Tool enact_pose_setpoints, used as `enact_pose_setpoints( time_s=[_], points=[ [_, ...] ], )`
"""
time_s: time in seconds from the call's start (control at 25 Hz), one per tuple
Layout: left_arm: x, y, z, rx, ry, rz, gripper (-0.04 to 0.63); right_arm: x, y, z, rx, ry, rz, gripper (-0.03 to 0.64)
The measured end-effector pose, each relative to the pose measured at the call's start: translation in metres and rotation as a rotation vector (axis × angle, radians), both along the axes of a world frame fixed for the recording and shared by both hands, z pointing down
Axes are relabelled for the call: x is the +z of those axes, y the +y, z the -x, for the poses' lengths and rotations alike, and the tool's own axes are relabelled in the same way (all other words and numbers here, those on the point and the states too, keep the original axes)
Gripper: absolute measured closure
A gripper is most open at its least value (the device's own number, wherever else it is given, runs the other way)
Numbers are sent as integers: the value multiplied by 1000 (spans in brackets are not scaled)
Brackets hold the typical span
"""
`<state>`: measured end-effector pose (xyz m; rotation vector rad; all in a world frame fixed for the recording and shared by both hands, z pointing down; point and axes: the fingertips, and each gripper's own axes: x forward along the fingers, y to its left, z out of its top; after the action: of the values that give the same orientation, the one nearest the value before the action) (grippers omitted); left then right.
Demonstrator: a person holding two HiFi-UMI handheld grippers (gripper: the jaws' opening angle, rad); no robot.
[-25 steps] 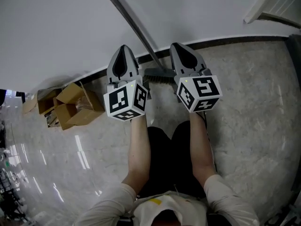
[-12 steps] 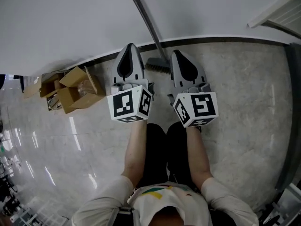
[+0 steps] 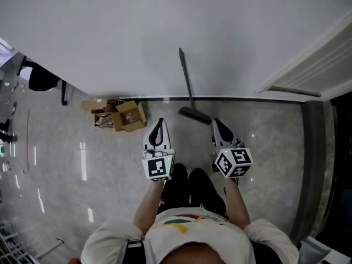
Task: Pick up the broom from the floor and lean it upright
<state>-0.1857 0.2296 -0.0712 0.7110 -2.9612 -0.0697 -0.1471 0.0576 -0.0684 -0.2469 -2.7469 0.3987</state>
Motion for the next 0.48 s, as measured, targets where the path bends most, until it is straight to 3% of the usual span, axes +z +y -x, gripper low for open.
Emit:
enact_pose_setpoints(
  time_s=[0.12, 0.2, 0.28, 0.36, 0.48],
  points=[
    [-83, 21, -31, 2, 37, 11, 551, -95, 0, -32, -32, 34, -80, 604],
    [-133, 17, -48, 86, -12, -2, 550, -144, 11, -49, -59, 33, -32, 604],
    [-170, 20, -59, 116, -81, -25, 551, -180, 20, -63, -72, -11, 18, 604],
    [-185, 23, -65, 75, -101, -31, 551, -197, 20, -75, -54, -61, 11, 604],
    [-187, 18, -77, 49, -71, -29, 551, -200, 19, -91, -25, -101, -18, 604]
  ],
)
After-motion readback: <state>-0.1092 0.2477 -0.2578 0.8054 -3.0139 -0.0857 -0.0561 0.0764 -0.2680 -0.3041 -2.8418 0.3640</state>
